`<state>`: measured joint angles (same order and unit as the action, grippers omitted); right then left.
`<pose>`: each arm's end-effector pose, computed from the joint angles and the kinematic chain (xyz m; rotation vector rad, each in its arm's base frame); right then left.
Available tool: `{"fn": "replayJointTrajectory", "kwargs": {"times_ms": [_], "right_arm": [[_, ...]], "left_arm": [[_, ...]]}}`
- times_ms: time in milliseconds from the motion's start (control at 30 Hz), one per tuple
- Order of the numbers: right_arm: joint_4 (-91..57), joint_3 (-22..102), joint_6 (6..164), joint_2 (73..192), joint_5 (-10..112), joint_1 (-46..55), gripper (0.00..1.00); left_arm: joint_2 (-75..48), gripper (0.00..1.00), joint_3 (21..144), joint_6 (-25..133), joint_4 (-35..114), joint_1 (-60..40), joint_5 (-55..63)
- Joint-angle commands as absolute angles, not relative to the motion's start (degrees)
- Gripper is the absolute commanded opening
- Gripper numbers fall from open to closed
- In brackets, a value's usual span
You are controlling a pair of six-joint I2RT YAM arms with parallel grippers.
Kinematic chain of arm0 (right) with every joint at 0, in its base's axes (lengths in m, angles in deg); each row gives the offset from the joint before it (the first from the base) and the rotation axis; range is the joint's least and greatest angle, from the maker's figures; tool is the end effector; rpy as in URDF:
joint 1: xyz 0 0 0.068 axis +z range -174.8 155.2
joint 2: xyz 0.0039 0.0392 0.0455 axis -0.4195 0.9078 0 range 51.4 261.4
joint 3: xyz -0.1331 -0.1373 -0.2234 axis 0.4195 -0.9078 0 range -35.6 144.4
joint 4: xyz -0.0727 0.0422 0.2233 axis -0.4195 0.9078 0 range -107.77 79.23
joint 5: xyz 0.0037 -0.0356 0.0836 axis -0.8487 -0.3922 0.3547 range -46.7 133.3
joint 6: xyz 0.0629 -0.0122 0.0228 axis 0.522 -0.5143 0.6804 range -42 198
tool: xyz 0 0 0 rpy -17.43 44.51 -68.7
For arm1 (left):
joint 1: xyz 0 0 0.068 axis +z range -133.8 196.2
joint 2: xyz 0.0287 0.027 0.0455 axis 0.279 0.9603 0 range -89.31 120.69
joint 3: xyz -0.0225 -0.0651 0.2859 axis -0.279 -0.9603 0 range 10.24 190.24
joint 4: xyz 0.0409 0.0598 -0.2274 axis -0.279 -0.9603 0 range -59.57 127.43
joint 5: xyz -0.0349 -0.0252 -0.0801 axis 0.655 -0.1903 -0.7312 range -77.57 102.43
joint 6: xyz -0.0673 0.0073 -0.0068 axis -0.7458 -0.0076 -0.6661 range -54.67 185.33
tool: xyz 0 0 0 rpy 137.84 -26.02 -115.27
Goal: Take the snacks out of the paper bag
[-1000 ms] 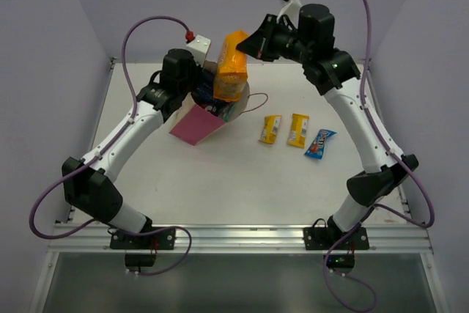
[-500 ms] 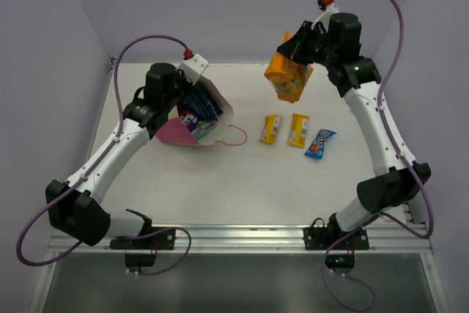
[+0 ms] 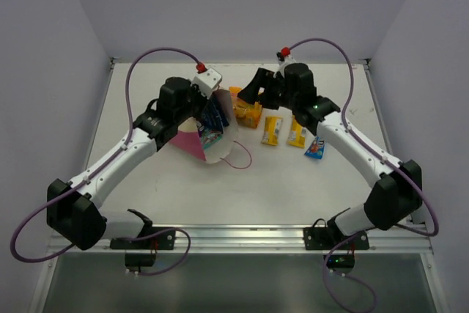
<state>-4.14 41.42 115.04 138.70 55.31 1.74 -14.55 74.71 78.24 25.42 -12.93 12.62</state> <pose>0.3086 0.1670 0.3670 0.0489 2.0990 0.9051 0.2548 -0.1417 0.3602 0.7028 1.8346 -0.1828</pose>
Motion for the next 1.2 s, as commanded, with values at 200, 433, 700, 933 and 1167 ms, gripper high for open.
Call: {"fn": "replayJointTrajectory", "kwargs": {"times_ms": [200,433,700,933,1167], "right_arm": [[-22.2,29.1,133.4,136.0,52.5,16.4,0.73],[-27.3,24.1,138.6,144.7,53.3,17.1,0.71],[-28.6,28.0,142.2,157.2,55.5,17.2,0.71],[-32.3,33.2,144.1,164.6,57.6,17.1,0.64],[-35.6,37.5,144.7,169.3,59.6,17.1,0.36]], "left_arm": [[-11.7,0.00,77.6,63.1,28.1,-14.7,21.9],[-11.4,0.00,77.6,60.6,27.7,-14.7,22.3],[-10.7,0.00,79.1,58.5,27.2,-14.7,21.3],[-10.4,0.00,79.9,56.5,26.6,-14.7,17.4],[-10.7,0.00,79.7,55.8,26.4,-14.7,16.1]]}}
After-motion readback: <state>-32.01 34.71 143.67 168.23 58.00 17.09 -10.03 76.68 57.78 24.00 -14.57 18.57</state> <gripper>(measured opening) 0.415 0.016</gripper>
